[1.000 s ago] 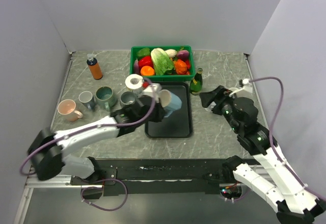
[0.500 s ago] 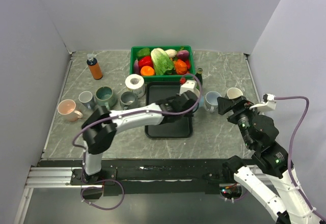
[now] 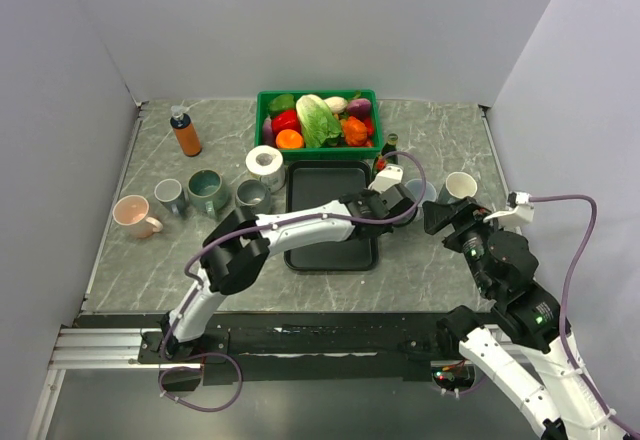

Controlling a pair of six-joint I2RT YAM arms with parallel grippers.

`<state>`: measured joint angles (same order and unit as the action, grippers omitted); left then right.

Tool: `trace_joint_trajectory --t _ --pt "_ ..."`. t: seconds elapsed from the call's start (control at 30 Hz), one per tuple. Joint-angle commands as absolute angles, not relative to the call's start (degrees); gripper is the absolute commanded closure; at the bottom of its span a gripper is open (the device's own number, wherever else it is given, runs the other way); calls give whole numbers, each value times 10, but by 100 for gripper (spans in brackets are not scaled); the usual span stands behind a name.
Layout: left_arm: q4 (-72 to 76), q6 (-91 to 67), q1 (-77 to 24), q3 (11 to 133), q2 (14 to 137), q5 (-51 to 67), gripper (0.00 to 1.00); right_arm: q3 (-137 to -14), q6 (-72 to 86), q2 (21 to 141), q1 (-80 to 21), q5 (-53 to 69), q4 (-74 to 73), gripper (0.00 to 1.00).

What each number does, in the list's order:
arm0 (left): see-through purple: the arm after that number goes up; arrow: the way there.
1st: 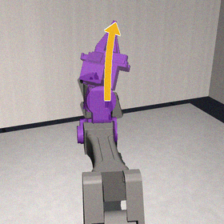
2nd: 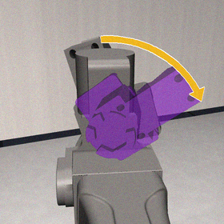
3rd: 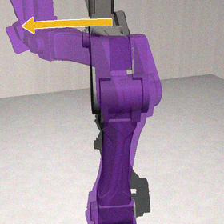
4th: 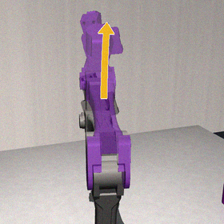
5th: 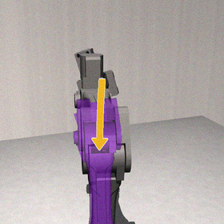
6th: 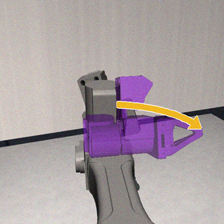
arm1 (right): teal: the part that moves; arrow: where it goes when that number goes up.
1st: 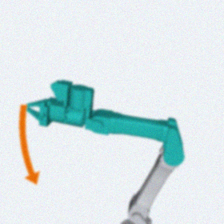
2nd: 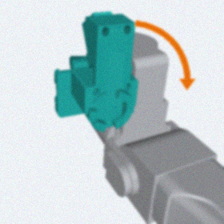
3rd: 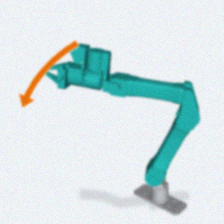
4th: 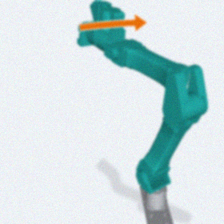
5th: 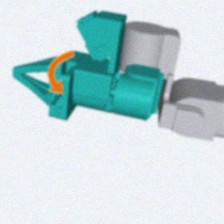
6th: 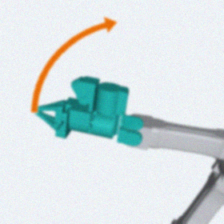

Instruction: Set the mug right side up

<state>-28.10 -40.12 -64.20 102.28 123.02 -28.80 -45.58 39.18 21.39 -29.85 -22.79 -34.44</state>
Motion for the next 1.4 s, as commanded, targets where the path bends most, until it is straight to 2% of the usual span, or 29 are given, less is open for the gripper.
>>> trace_joint_trajectory --t 0.0,0.2,0.37,0.5,0.83,0.9,1.03,1.17,1.37 --pt "-300 -403 -647 1092 1243 -334 99 -454 394 209 -299 -230 -341 11" --pt "-307 -386 -646 1117 1267 -307 99 -461 438 204 -300 -275 -393 10" --pt "-311 -384 -647 1126 1274 -306 86 -452 468 154 -299 -306 -398 10" --pt "-319 -382 -646 1135 1275 -310 79 -457 464 132 -300 -327 -399 10" --pt "-307 -375 -647 1139 1266 -303 49 -477 450 151 -300 -329 -413 9" --pt "-302 -375 -647 1138 1261 -302 45 -478 447 155 -299 -325 -410 9" --pt "-256 -369 -647 1088 1227 -288 32 -484 439 163 -299 -322 -410 8" --pt "-213 -362 -647 1046 1188 -265 32 -487 438 168 -298 -320 -411 7" --pt "-221 -366 -646 1052 1197 -252 47 -483 440 166 -299 -315 -409 7"
